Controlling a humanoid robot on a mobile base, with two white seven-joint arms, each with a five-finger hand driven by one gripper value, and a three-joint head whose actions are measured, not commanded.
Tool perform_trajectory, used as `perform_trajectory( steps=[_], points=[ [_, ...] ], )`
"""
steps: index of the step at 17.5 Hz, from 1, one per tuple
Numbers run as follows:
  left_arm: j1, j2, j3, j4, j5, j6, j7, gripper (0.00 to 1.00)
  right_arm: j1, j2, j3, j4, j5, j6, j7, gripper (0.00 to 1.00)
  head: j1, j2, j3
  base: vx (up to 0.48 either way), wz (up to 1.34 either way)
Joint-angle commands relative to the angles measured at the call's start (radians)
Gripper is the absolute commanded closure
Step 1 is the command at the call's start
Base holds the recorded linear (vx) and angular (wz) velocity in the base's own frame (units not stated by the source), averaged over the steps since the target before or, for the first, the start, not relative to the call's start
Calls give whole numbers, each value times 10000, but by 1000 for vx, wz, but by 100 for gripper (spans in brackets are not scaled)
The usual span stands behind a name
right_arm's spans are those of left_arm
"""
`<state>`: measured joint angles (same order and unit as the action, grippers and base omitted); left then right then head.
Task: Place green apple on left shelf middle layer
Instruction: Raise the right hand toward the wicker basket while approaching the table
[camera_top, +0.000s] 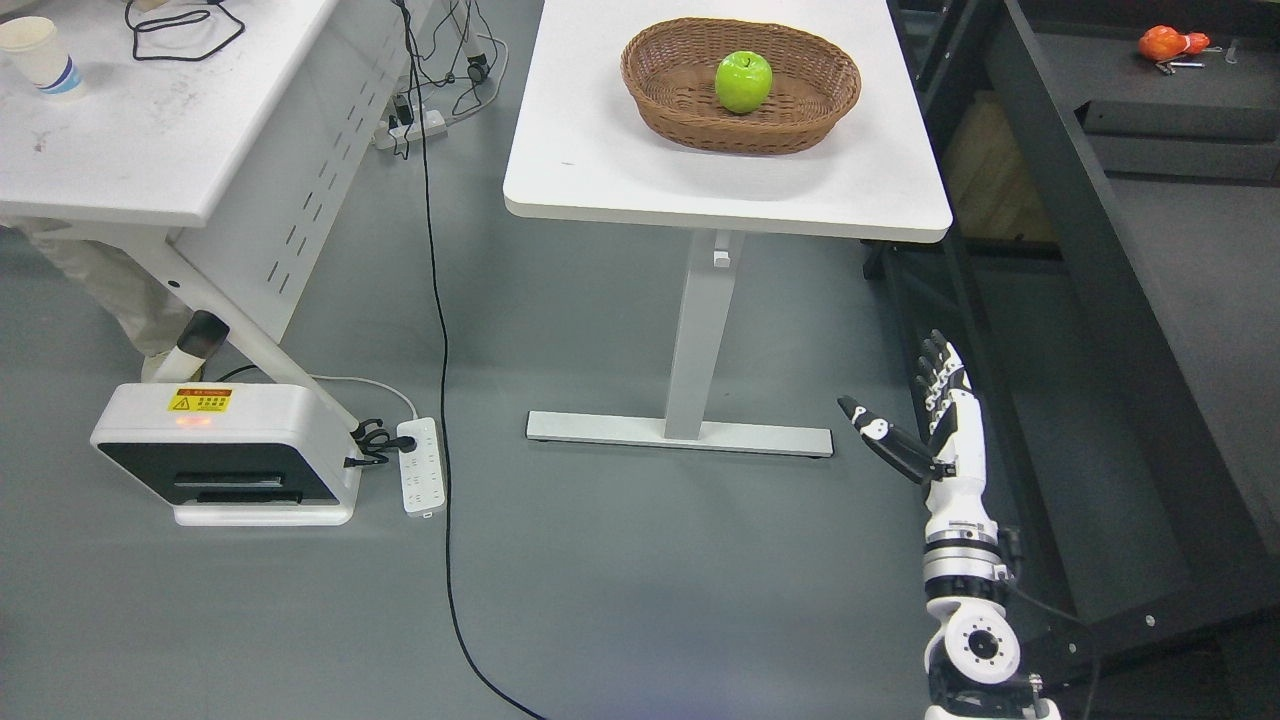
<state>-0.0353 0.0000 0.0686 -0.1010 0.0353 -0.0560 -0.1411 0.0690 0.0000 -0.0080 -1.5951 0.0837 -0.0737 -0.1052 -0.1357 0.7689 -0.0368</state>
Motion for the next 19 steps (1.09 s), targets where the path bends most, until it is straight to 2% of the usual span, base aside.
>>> perform_trajectory(
  steps=[1,2,3,4,5,6,7,8,11,19],
  points=[
    [0,175,4,13,0,-7,-1,0,-76,-335,-395,44,281,-810,-113,0,0,0,0,0,0],
    [0,175,4,-2,0,-7,-1,0,-198,-884,-274,44,1300,-857,-129,0,0,0,0,5,-16],
    [0,175,4,-3,0,-7,-1,0,-382,-1299,-75,59,2996,-767,-129,0,0,0,0,5,-16],
    [0,175,4,13,0,-7,-1,0,-687,-1516,367,74,5716,-280,-160,0,0,0,0,0,0],
    [0,175,4,-2,0,-7,-1,0,-751,-1503,584,59,8021,697,-175,0,0,0,0,0,0],
    [0,175,-26,-3,0,-7,-1,0,-767,-1503,693,44,8682,1466,-115,0,0,0,0,0,0],
    [0,175,4,-3,0,-7,-1,0,-706,-1503,709,-17,8370,1656,-68,0,0,0,0,0,0],
    [0,175,4,-3,0,-7,-1,0,-645,-1518,679,-154,7911,1400,-68,0,0,0,0,0,0],
    [0,175,-26,-3,0,-7,-1,0,-369,-1549,480,-813,6758,158,-53,0,0,0,0,0,0],
    [0,175,4,-3,0,-7,-1,0,-460,-1488,157,-969,6695,-29,-22,0,0,0,0,0,0]
  ],
)
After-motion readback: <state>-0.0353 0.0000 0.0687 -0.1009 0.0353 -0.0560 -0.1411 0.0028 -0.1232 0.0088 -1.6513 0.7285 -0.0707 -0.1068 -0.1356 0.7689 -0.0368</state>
